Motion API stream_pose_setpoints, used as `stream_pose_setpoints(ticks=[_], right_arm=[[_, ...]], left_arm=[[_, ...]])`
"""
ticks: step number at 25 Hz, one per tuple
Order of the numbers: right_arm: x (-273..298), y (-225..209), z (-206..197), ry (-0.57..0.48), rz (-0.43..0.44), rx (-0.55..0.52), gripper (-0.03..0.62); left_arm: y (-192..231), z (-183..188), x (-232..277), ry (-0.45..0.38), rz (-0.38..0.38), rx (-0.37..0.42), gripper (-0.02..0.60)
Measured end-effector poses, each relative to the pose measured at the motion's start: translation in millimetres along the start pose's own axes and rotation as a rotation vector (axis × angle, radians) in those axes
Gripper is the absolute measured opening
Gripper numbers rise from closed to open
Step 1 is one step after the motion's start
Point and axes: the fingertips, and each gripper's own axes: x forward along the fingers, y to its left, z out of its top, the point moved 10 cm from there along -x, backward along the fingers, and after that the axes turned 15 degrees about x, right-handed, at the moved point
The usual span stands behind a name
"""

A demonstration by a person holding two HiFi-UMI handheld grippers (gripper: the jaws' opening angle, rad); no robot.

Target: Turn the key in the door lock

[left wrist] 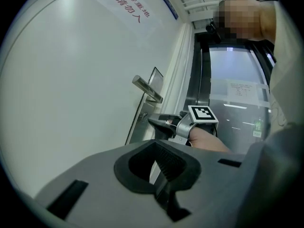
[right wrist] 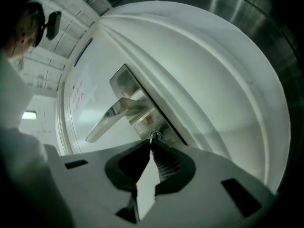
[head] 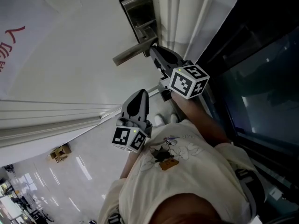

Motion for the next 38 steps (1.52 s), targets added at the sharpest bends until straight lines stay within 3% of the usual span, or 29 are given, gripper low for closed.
stream_pose_setpoints(ticks=[3, 6, 15, 23, 28, 31, 34, 38], right_arm=[[0.0, -6.0, -0.9, -0.010, 0.051, 0.212, 0.028], [0.9, -9.2, -2.6, -0.016, 0.082, 0.326, 0.028], [1.4, -13.9, -7.1, -0.036, 0.143, 0.548, 0.028], [1.5, -21.4, -6.9, -0.020, 0.167, 0.587, 0.032], [-3.2, -18.0, -5.2, -0.001, 0.207, 0.528, 0.069], [-15.7, -15.2, -4.6, -0.017, 0.179, 0.444, 0.067], [-34.1, -13.4, -4.2, -0.025, 0.122, 0.304, 0.008], [-58.2, -7.2, -4.4, -0.020, 0.061, 0.069, 0.006]], left_arm=[[-0.9, -0.5, -1.3, 0.000, 0.000, 0.000, 0.005], [-1.1, -1.3, -2.4, 0.001, -0.003, 0.001, 0.005], [-1.4, -2.0, -7.3, 0.001, 0.004, -0.006, 0.005], [-1.6, -3.6, -9.6, 0.002, 0.006, -0.010, 0.005], [-3.7, -3.8, -9.8, 0.003, -0.004, -0.010, 0.005], [-5.2, -3.6, -7.0, 0.001, -0.013, -0.008, 0.005], [-8.3, -3.4, -3.5, 0.002, -0.028, -0.005, 0.005], [-11.4, -1.8, 4.0, 0.001, -0.052, -0.001, 0.005]])
